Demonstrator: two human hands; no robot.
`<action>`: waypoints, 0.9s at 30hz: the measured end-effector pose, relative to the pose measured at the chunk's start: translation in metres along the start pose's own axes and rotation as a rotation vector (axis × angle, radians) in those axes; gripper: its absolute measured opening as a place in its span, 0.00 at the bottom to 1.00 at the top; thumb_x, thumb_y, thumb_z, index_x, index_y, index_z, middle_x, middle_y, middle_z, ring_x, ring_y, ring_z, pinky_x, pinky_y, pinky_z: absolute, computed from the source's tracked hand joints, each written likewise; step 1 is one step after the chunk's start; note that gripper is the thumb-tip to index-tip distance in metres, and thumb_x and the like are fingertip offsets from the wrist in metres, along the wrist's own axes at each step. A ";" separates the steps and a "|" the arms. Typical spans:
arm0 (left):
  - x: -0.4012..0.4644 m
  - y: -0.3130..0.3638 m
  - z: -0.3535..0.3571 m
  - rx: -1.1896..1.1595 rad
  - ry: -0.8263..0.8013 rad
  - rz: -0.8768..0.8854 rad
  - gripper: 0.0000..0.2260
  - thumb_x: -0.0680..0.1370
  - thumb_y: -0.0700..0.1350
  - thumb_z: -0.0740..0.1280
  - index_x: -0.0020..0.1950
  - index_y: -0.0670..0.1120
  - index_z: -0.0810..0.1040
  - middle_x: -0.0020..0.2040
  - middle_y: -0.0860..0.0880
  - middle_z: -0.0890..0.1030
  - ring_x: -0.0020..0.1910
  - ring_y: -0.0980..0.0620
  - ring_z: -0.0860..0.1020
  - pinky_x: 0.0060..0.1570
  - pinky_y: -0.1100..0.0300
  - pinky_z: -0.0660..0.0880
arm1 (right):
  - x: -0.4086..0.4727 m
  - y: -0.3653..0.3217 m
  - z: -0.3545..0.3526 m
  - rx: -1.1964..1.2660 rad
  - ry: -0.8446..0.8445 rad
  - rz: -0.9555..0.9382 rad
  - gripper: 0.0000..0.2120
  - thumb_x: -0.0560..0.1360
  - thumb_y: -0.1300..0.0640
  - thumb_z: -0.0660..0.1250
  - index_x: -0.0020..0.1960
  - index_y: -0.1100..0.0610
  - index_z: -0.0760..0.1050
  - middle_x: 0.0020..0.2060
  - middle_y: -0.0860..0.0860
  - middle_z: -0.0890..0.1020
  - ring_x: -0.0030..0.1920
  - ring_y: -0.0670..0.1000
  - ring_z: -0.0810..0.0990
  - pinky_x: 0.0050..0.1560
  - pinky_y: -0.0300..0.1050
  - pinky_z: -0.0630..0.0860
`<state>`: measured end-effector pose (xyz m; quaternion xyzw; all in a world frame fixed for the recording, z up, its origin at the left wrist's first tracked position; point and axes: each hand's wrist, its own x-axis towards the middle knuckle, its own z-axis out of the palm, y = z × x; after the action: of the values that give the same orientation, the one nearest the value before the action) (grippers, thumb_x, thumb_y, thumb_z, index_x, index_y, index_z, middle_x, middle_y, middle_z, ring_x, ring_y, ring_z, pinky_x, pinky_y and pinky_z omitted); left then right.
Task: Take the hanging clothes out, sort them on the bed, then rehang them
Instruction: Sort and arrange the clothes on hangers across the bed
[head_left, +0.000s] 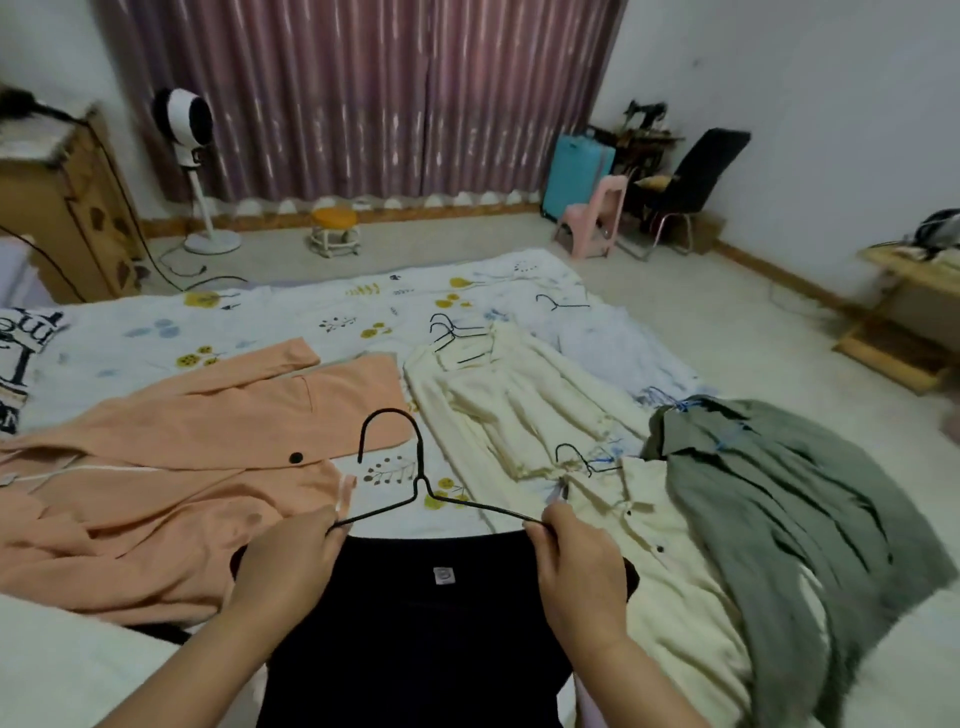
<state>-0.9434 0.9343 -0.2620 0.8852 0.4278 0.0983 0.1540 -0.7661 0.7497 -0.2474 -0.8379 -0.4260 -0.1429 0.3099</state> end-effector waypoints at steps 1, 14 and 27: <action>-0.009 0.011 -0.013 -0.012 0.016 0.025 0.09 0.80 0.48 0.56 0.46 0.49 0.74 0.46 0.46 0.82 0.44 0.46 0.78 0.36 0.56 0.64 | -0.004 -0.003 -0.021 -0.001 0.019 0.014 0.12 0.72 0.50 0.57 0.33 0.53 0.62 0.21 0.47 0.67 0.21 0.53 0.69 0.24 0.40 0.55; -0.109 0.134 -0.141 -0.373 0.245 0.240 0.15 0.69 0.49 0.63 0.24 0.50 0.63 0.22 0.50 0.68 0.26 0.51 0.68 0.27 0.61 0.58 | -0.056 -0.026 -0.213 0.267 0.211 0.119 0.09 0.73 0.46 0.50 0.41 0.43 0.68 0.28 0.40 0.72 0.32 0.45 0.72 0.36 0.41 0.62; -0.090 0.178 -0.199 -0.366 0.147 0.611 0.10 0.74 0.51 0.67 0.34 0.52 0.72 0.31 0.53 0.76 0.35 0.57 0.74 0.34 0.64 0.66 | -0.056 -0.030 -0.279 0.075 0.362 0.331 0.07 0.73 0.72 0.64 0.44 0.63 0.78 0.37 0.48 0.76 0.40 0.50 0.74 0.40 0.29 0.67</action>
<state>-0.9300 0.7965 -0.0162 0.9206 0.1286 0.2781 0.2422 -0.8166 0.5495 -0.0497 -0.8449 -0.2254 -0.2222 0.4312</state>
